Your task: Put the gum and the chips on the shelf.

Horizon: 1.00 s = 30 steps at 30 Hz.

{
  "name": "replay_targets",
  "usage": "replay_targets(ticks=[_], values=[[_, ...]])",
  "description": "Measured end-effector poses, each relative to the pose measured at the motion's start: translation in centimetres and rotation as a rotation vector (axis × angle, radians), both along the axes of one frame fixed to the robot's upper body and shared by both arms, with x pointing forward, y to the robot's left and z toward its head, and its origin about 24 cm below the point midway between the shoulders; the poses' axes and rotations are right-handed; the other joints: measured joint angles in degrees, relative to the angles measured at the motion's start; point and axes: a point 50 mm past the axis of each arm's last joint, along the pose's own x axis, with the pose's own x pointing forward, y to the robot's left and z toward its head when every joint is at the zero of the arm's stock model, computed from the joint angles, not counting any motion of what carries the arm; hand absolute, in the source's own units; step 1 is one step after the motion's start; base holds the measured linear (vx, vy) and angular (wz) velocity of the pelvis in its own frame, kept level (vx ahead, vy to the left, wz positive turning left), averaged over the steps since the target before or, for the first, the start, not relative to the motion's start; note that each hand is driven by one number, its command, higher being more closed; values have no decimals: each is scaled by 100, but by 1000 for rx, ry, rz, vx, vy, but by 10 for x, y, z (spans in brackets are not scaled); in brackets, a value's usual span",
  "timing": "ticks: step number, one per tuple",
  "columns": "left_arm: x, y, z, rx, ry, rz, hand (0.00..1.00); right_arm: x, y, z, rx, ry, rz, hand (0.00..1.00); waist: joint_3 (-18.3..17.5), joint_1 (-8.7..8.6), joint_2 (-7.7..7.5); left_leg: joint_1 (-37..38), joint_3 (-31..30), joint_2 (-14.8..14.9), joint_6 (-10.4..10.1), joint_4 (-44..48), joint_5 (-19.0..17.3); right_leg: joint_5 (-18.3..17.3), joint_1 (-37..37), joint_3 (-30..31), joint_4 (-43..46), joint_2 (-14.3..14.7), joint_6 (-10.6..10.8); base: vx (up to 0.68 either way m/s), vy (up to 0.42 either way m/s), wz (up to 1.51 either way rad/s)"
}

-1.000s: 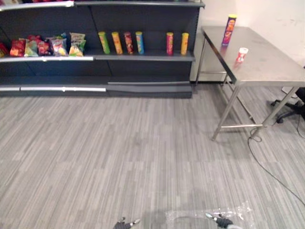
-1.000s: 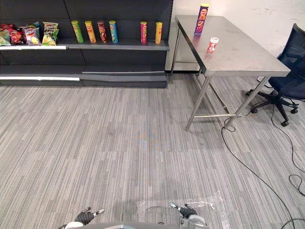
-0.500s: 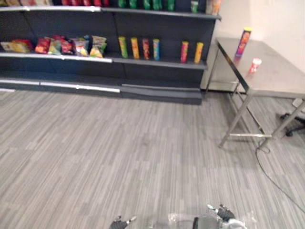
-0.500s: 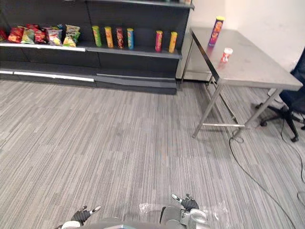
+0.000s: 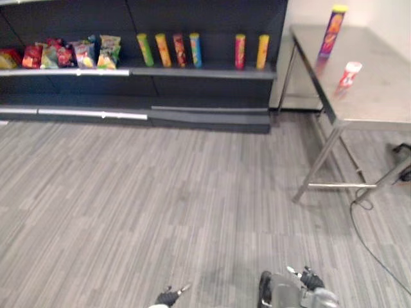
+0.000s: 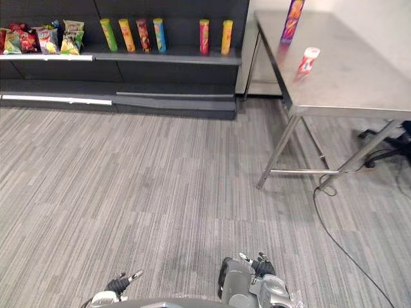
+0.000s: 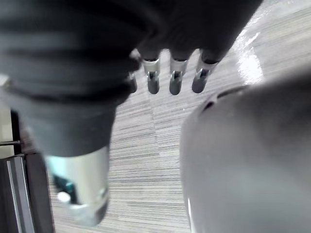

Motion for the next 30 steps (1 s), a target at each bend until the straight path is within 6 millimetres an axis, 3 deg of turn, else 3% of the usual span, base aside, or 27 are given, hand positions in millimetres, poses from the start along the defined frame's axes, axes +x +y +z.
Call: replay_targets(ticks=[3, 5, 8, 9, 11, 13, 15, 19, 20, 21, 22, 23, 24, 26, 27, 29, 30], values=[[9, -19, 0, -45, -20, -20, 0, 8, 0, 2, 2, -15, 12, 0, -98, -160, 108, -79, -277, 306, -108, 142, 205, -793, -94, -192, 663, 97, -206, 441, -351, 34], [15, -27, 1, -62, -34, -50, 0, 10, 2, 3, 7, -20, 15, 0, -126, -269, 108, -361, -602, 453, -151, 508, 393, -891, -88, -360, 714, 161, -311, 426, -329, 30], [24, -29, 3, -62, -56, -66, 0, 6, 8, 0, 27, -12, 12, 0, -203, -283, 39, -1059, -945, 490, -183, 1638, 1273, -913, 180, -401, 348, 350, -475, 496, -305, 5], [25, -31, 4, -66, -62, -62, 0, 6, 10, 0, 27, -8, 31, 0, -201, -274, 37, -1379, -967, 500, -216, 2400, 1626, -927, 480, -386, 7, 461, -501, 318, -138, -18], [26, -30, 5, -75, -77, -25, 0, 3, 13, -1, 37, -4, 21, 0, -198, -273, 27, -1821, -850, 510, -212, 3643, 1622, -908, 1001, -327, -463, 610, -532, 329, -124, -35], [25, -27, 6, -74, -92, 6, 0, -2, 14, -3, 50, 4, -7, 0, -160, -255, -57, -2130, -486, 590, 23, 4319, 1305, -907, 1572, -234, -837, 708, -529, 276, -61, -28], [27, -19, 9, -70, -125, 78, 0, -8, 16, -5, 44, 19, -1, 0, -154, -192, -116, -2731, -84, 615, 243, 4674, 743, -866, 2093, 11, -1211, 716, -456, 237, 38, -26], [34, -5, 14, -32, -177, 148, 0, -10, 23, -6, 61, 24, 18, 0, -74, 60, -253, -3626, 191, 374, 296, 3701, 315, -762, 2736, 164, -1722, 332, -160, 277, 228, -31], [32, -3, 14, -25, -176, 159, 0, -12, 24, -7, 61, 27, 25, 0, -56, 76, -277, -3787, 261, 241, 336, 2970, 419, -760, 3007, 164, -1892, 184, -38, 343, 370, -9], [27, -1, 12, -36, -165, 204, 0, -13, 23, -7, 59, 27, 25, 0, -49, 107, -221, -3828, 342, 186, 364, 2033, 807, -810, 3210, 180, -1937, 106, 74, 296, 335, -6], [24, -1, 11, -38, -161, 218, 0, -13, 22, -7, 55, 27, 28, 0, -62, 117, -171, -3819, 340, 166, 388, 1615, 962, -885, 3313, 209, -1957, 110, 154, 315, 380, -26], [22, -1, 11, -51, -173, 257, 0, -13, 25, -7, 54, 31, 50, 0, -94, 240, -107, -3788, 314, 75, 260, 1348, 1651, -1270, 3483, 453, -1981, 66, 342, 352, 354, -10], [25, 5, 13, -43, -185, 270, 0, -10, 39, -8, 80, 27, 84, 0, -128, 220, -343, -3857, 391, -100, 300, 1493, 1612, -1268, 3541, 729, -2015, -69, 327, 377, 325, -1], [24, 11, 14, -37, -195, 313, 0, -5, 56, -7, 119, 13, 99, 0, -159, 212, -478, -3929, 483, -159, 316, 1512, 1498, -857, 3410, 1058, -2055, -85, 236, 361, 281, 10], [19, 14, 12, -47, -192, 391, 0, 0, 64, -6, 140, 2, 110, 0, -169, 267, -462, -3890, 559, -111, 334, 1568, 1394, -389, 3379, 1408, -2152, -66, 268, 389, 362, -24], [9, 16, 10, -49, -174, 439, 0, 3, 60, -5, 142, -9, 87, 0, -182, 417, -438, -3633, 882, -62, 470, 1570, 1255, 42, 3429, 1866, -2330, -97, 271, 343, 331, -72], [-1, 19, 8, -36, -149, 440, 0, 6, 59, -4, 135, -15, 91, 0, -226, 401, -415, -3498, 1062, -89, 534, 1571, 1200, 289, 3427, 2087, -2430, -194, 289, 251, 231, -81]])
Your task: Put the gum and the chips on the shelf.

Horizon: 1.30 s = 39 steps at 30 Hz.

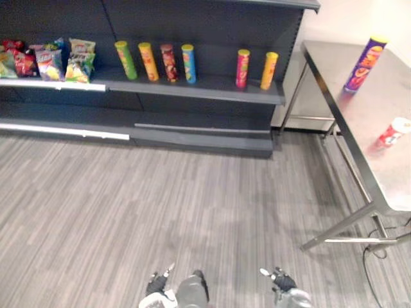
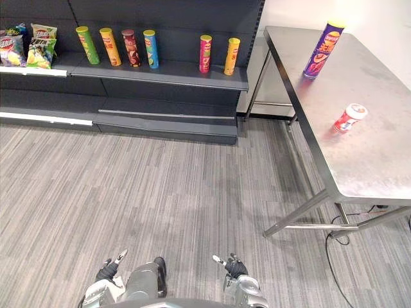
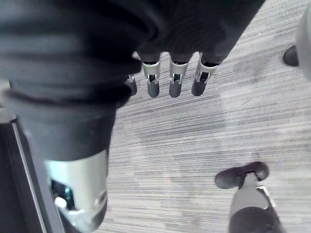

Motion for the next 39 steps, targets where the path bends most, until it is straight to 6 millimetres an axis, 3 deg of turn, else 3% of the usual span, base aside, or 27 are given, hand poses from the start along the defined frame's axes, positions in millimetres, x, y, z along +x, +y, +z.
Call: replay_targets(ticks=[3, 5, 6, 8, 10, 12, 13, 15, 16, 18, 20, 23, 24, 26, 27, 29, 31, 32, 33, 35, 37, 39], values=[[-17, 7, -5, 23, 87, -92, 0, -7, -7, -4, -19, 42, 29, 0, -93, -27, -25, 85, 21, -243, 9, 35, -17, 399, -190, 392, -21, -270, 95, 174, 163, -63], [-19, 5, -6, 27, 110, -139, 0, -13, -13, -7, -33, 68, 28, 0, -148, -30, 36, 68, -98, -337, 33, 16, -128, 582, -353, 448, 80, -333, 170, 137, 129, -36], [-18, 6, -5, 40, 115, -179, 0, -21, -18, -9, -42, 96, 26, 0, -175, -28, 62, 68, -184, -431, 56, 3, -274, 676, -474, 449, 197, -403, 316, 141, 143, -18], [-16, 4, -5, 47, 118, -230, 0, -26, -29, -10, -67, 113, 24, 0, -202, -50, 98, 65, -293, -596, 128, -17, -538, 759, -643, 445, 440, -497, 341, 143, 191, -1], [-14, 3, -5, 59, 121, -279, 0, -33, -38, -11, -88, 131, 15, 0, -253, -88, 113, 71, -338, -831, 257, -105, -657, 1060, -909, 459, 962, -595, 408, 82, 185, 25], [-17, 4, -5, 77, 144, -343, 0, -37, -44, -11, -95, 139, -20, 0, -278, -255, 92, 325, -458, -1103, 335, -453, -685, 1750, -1389, 635, 2087, -577, 477, 89, 157, 46], [-19, 3, -6, 81, 158, -369, 0, -40, -44, -12, -92, 144, -34, 0, -274, -324, 86, 461, -490, -1165, 368, -568, -674, 1904, -1555, 708, 2539, -528, 540, 128, 117, 41], [-29, 2, -9, 78, 195, -404, 0, -40, -47, -10, -93, 124, -83, 0, -219, -412, 151, 1153, -599, -1283, 499, -945, -668, 1747, -2146, 638, 4288, -54, 388, 168, 96, 17], [-30, 1, -9, 78, 197, -403, 0, -41, -47, -10, -97, 116, -95, 0, -214, -413, 144, 1342, -607, -1298, 517, -1043, -679, 1604, -2298, 534, 4674, 52, 354, 200, 45, 10], [-31, 1, -9, 74, 204, -394, 0, -40, -52, -5, -107, 67, -152, 0, -202, -476, 145, 1910, -712, -1299, 571, -1311, -768, 1003, -2964, -56, 5488, 285, 141, 210, -13, 20], [-29, 2, -8, 67, 186, -349, 0, -38, -54, -3, -109, 38, -185, 0, -168, -600, 137, 2179, -821, -1237, 488, -1324, -846, 695, -3317, -447, 5234, 350, 137, 208, -80, 31], [-29, -1, -9, 44, 173, -276, 0, -37, -58, -2, -104, 29, -229, 0, -66, -661, 192, 2664, -859, -1006, 366, -1429, -1037, 385, -3390, -1224, 3852, 377, -94, 296, -149, 8], [-28, -2, -9, 38, 165, -257, 0, -37, -58, -2, -103, 31, -229, 0, -42, -660, 213, 2873, -829, -845, 213, -1548, -1146, 368, -3376, -1729, 2847, 404, -124, 420, -214, -10], [-27, -2, -9, 33, 160, -239, 0, -37, -58, -2, -105, 32, -230, 0, 22, -658, 210, 3130, -744, -725, 80, -1685, -1246, 403, -3272, -2160, 1912, 406, -126, 426, -215, -20], [-26, -3, -9, 28, 156, -222, 0, -39, -59, -2, -106, 39, -240, 0, 69, -659, 201, 3407, -660, -675, -52, -1817, -1385, 663, -3078, -2486, 1193, 392, -352, 475, -230, -25], [-18, -14, -10, -9, 140, -222, 0, -38, -67, -1, -121, 34, -258, 0, 118, -661, 375, 3508, -468, -486, -102, -1770, -1243, 427, -3030, -2756, 1333, 547, -573, 450, -219, -12], [-3, -28, -9, -34, 96, -231, 0, -34, -70, 1, -130, 23, -255, 0, 205, -637, 386, 3599, -244, -474, -204, -1812, -1058, 231, -3160, -3383, 1773, 314, -665, 397, -259, -30], [-1, -38, -10, -60, 91, -237, 0, -30, -71, 2, -134, 15, -248, 0, 212, -613, 395, 3685, -87, -460, -221, -1812, -989, 90, -3195, -3908, 2149, 111, -859, 440, -329, -69], [5, -39, -8, -62, 75, -251, 0, -30, -69, 2, -130, 15, -242, 0, 191, -631, 357, 3827, -20, -464, -208, -1809, -903, -246, -3118, -4009, 2288, 117, -961, 372, -275, -64], [15, -46, -7, -74, 49, -272, 0, -29, -66, 2, -123, 12, -243, 0, 160, -707, 371, 3992, 82, -451, -199, -1737, -801, -724, -2957, -4035, 2319, 202, -1034, 371, -257, -45], [26, -58, -4, -97, 15, -309, 0, -27, -66, 3, -124, 2, -242, 0, 130, -763, 428, 3933, 56, -322, -236, -1351, -781, -865, -2867, -4028, 2306, 356, -1040, 331, -194, -40], [39, -65, 0, -102, -20, -366, 0, -23, -59, 4, -110, -23, -240, 0, 59, -954, 477, 3338, 5, -9, -379, 126, -674, -924, -2748, -3927, 2118, 632, -1102, 318, -123, -47]])
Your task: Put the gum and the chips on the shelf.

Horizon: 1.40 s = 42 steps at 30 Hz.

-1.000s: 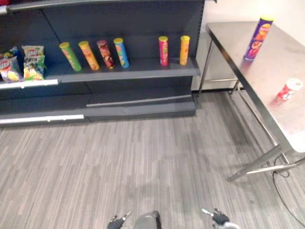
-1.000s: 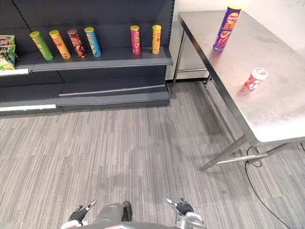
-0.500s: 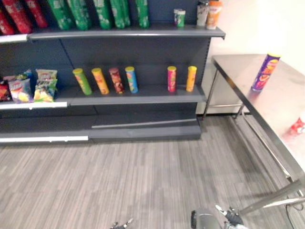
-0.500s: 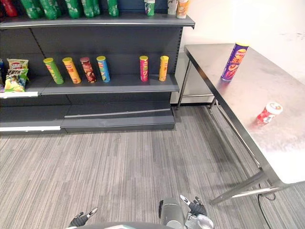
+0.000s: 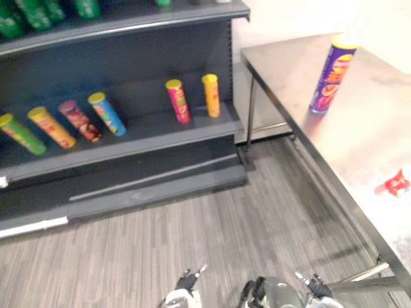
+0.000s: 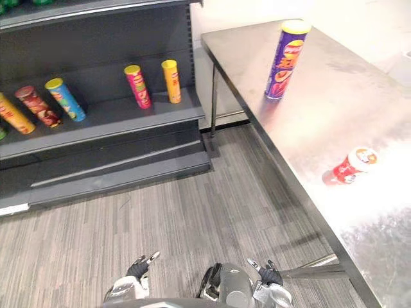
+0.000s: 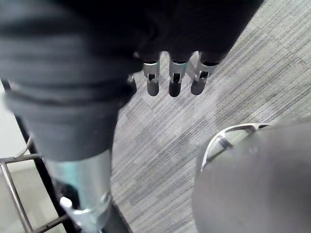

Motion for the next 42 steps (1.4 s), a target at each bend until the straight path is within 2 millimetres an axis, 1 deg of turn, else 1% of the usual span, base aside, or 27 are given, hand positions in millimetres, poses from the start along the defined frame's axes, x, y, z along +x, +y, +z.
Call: replay_targets(ticks=[2, 3, 4, 6, 7, 9, 10, 11, 12, 14, 15, 17, 18, 19, 20, 21, 23, 24, 26, 28, 30, 34, 36, 38, 39, 41, 42], values=[[2, -1, 1, -2, -8, 2, 0, 3, 2, 2, 4, -18, -5, 0, -4, -31, 67, -325, -53, 123, -111, 799, 283, -4, 63, 168, -159, 191, -15, 245, -43, -74], [2, -1, 1, -3, -12, 12, 0, 3, 3, 2, 5, -24, -7, 0, -8, -17, 136, -657, -213, 158, -222, 1568, 856, 16, 150, 457, -331, 411, -59, 264, -4, -140], [-1, 3, 1, 0, -7, 38, 0, 3, 2, 2, -1, -23, -2, 0, -15, 26, 219, -999, -377, 191, -320, 2387, 1087, 41, 272, 823, -503, 646, -109, 242, 20, -155], [-8, 10, -1, 6, 1, 96, 0, -1, 2, 1, -7, -9, -4, 0, -3, 131, 235, -1438, -444, 249, -331, 3359, 1001, 61, 545, 1414, -708, 938, -208, 222, 97, -167], [-15, 13, -3, 7, 18, 123, 0, -4, 2, 0, -4, 2, -12, 0, 13, 176, 198, -1624, -407, 286, -298, 3662, 896, 68, 712, 1709, -793, 1025, -215, 253, 153, -197], [-23, 25, -2, 18, 9, 216, 0, -9, 4, -2, -3, 20, 0, 0, 22, 334, 65, -2118, -266, 525, 52, 3991, 491, 71, 1155, 2592, -1023, 1169, -210, 233, 179, -188], [-27, 29, -3, 22, 11, 239, 0, -10, 5, -2, 2, 20, -3, 0, 17, 343, 56, -2239, -276, 566, 120, 3963, 389, 89, 1267, 2798, -1094, 1169, -180, 250, 228, -184], [-36, 34, -4, 32, 20, 279, 0, -13, 4, -3, -2, 28, 13, 0, -1, 394, 47, -2468, -316, 613, 222, 3799, 192, 144, 1445, 3254, -1199, 1142, -84, 274, 273, -192], [-44, 37, -5, 34, 37, 305, 0, -15, 4, -4, -3, 39, 24, 0, -17, 507, 20, -2600, -368, 645, 285, 3447, 31, 211, 1547, 3689, -1268, 1071, 33, 277, 293, -212], [-47, 41, -5, 33, 34, 347, 0, -18, 5, -5, 2, 52, 23, 0, -23, 602, -20, -2781, -657, 640, 304, 2745, -118, 302, 1658, 4146, -1362, 974, 188, 268, 331, -157], [-47, 43, -5, 33, 29, 364, 0, -21, 7, -7, 11, 70, 28, 0, -49, 650, -111, -2808, -1001, 576, 217, 1836, -178, 349, 1766, 4568, -1396, 851, 343, 367, 528, -138], [-48, 45, -5, 37, 24, 368, 0, -24, 10, -9, 20, 85, 39, 0, -92, 665, -206, -2725, -1429, 499, 211, 906, -132, 308, 1786, 4909, -1394, 692, 534, 292, 480, -135], [-48, 44, -5, 37, 25, 364, 0, -24, 11, -10, 21, 88, 48, 0, -123, 663, -211, -2588, -1767, 554, 303, 18, 214, 240, 1769, 5172, -1368, 580, 752, 265, 524, -129], [-50, 42, -6, 32, 34, 363, 0, -26, 8, -10, 15, 92, 47, 0, -186, 664, -126, -2476, -1911, 601, 344, -493, 605, 198, 1732, 5285, -1353, 552, 877, 297, 626, -135], [-51, 43, -6, 36, 38, 365, 0, -27, 9, -10, 17, 98, 48, 0, -257, 702, -127, -2330, -1993, 527, -29, -585, 465, 153, 1692, 5417, -1336, 464, 987, 198, 486, -105], [-50, 48, -6, 53, 41, 344, 0, -30, 13, -12, 33, 104, 52, 0, -328, 656, -260, -2250, -1828, 317, -178, -684, 359, 126, 1572, 5485, -1344, 285, 1142, 116, 351, -73], [-47, 55, -4, 77, 30, 310, 0, -30, 21, -13, 58, 100, 50, 0, -342, 609, -449, -2254, -1732, 94, -173, -560, 343, 234, 1480, 5558, -1338, 260, 1244, 80, 347, -63], [-47, 56, -4, 82, 34, 314, 0, -29, 22, -13, 63, 97, 60, 0, -356, 641, -486, -2257, -1725, -106, -46, -365, 248, 287, 1468, 5530, -1478, 134, 1248, 24, 294, -72], [-47, 54, -4, 78, 35, 314, 0, -29, 19, -12, 59, 96, 55, 0, -369, 600, -411, -2264, -1707, -208, -12, -221, 58, 296, 1473, 5597, -1592, 14, 1267, -16, 205, -55], [-45, 47, -5, 67, 34, 302, 0, -32, 12, -12, 50, 100, 21, 0, -382, 593, -275, -2263, -1718, -237, -66, -164, -253, 280, 1434, 5644, -1683, -8, 1295, -56, 219, -40], [-40, 40, -5, 62, 28, 258, 0, -32, 10, -12, 46, 99, 13, 0, -375, 550, -186, -2276, -1667, -274, -150, -100, -505, 255, 1330, 5790, -1713, -41, 1443, -107, 158, -43], [-39, 37, -4, 72, 25, 212, 0, -31, 9, -11, 49, 90, 6, 0, -371, 406, -184, -2400, -1489, -285, -174, 200, -633, 273, 1169, 5980, -1596, -51, 1587, -125, 87, -31], [-32, 33, -3, 75, 11, 165, 0, -28, 8, -10, 49, 76, -3, 0, -367, 275, -172, -2598, -1448, -344, -150, 354, -642, 368, 1034, 6043, -1646, -157, 1752, -142, 85, -9], [-24, 27, -2, 68, -4, 128, 0, -29, 7, -10, 52, 73, -25, 0, -366, 278, -167, -2754, -1448, -369, -121, 478, -647, 452, 956, 6090, -1705, -188, 1859, -135, 87, -2], [-22, 24, -2, 63, -4, 106, 0, -30, 8, -10, 57, 75, -39, 0, -364, 278, -199, -2851, -1445, -398, -79, 515, -663, 544, 933, 6090, -1836, -245, 1919, -152, 111, -5], [-17, 20, -1, 58, -14, 75, 0, -31, 9, -11, 68, 76, -57, 0, -360, 289, -212, -2918, -1400, -392, -36, 518, -665, 803, 965, 6114, -2198, -278, 1831, -153, 101, -29], [-16, 19, -1, 59, -22, 69, 0, -26, 7, -10, 64, 64, -55, 0, -296, 304, -62, -2936, -1273, -129, -9, 481, -634, 1356, 883, 5519, -2273, -205, 1778, -162, 52, -54]])
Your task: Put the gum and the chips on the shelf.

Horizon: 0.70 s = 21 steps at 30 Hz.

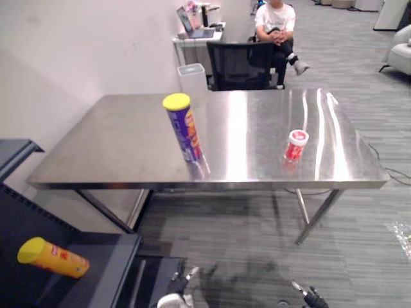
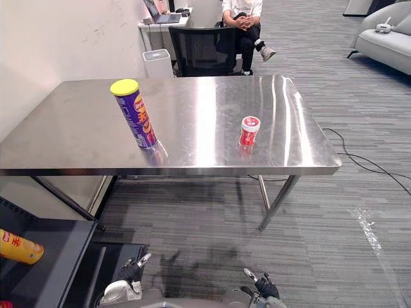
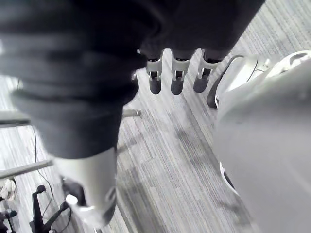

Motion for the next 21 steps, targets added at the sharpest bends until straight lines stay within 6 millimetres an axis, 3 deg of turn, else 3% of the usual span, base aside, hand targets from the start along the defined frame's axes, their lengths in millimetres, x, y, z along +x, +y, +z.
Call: replay_targets(ticks=[2, 3, 6, 7, 8, 10, 12, 13, 21], values=[[1, 0, 0, 1, -2, 0, 0, 2, -2, 1, -7, -4, 1, 0, 66, 2, 14, 105, 83, 136, 82, -156, 152, 363, -44, -948, -54, -50, -273, -132, -10, -50], [-1, 3, 0, 15, 3, -8, 0, 3, -3, 1, -13, -8, -3, 0, 112, 18, 0, 271, 324, 241, 97, -459, 384, 255, -97, -1718, 362, -158, -493, -72, -50, -34], [-2, 4, 0, 20, 3, -9, 0, 1, -4, 1, -13, -1, -12, 0, 126, 122, -69, 747, 538, 248, -7, -1050, 773, -174, -196, -2229, 2146, -349, -812, -32, -98, -28], [-3, 7, 0, 19, 1, 15, 0, 0, -4, 0, -14, 6, -15, 0, 115, 179, -95, 846, 594, 234, -91, -1197, 869, -205, -43, -2484, 2240, -578, -761, -44, -211, -36], [-6, 11, 0, 18, 6, 52, 0, -1, -3, 0, -13, 16, -16, 0, 92, 293, -237, 909, 690, 248, -151, -1336, 906, -392, 127, -2864, 1766, -653, -404, -47, -233, -41], [-18, 15, -4, 15, 46, 87, 0, -2, -4, -1, -17, 22, -26, 0, -71, 359, -107, 877, 761, 299, -270, -1688, 1118, -560, 492, -3118, 549, -469, -261, -7, -218, -50], [-27, 12, -8, -1, 94, 83, 0, -2, -14, 0, -27, 28, -61, 0, -36, 284, 73, 941, 500, 323, -273, -2161, 1429, -388, 557, -3208, 64, -255, -251, -2, -163, -11], [-21, 39, -4, 69, 94, 15, 0, -13, -21, -6, 14, 99, -155, 0, 177, 271, -490, 1490, 59, -296, -171, -2797, 1423, -238, 1373, -3185, -786, -555, -299, -15, -32, 11], [-21, 39, -4, 69, 89, 20, 0, -18, -24, -7, 26, 98, -215, 0, 193, 271, -502, 1518, 55, -303, -165, -2819, 1414, -237, 1401, -3191, -736, -562, -298, 10, 6, 2]])
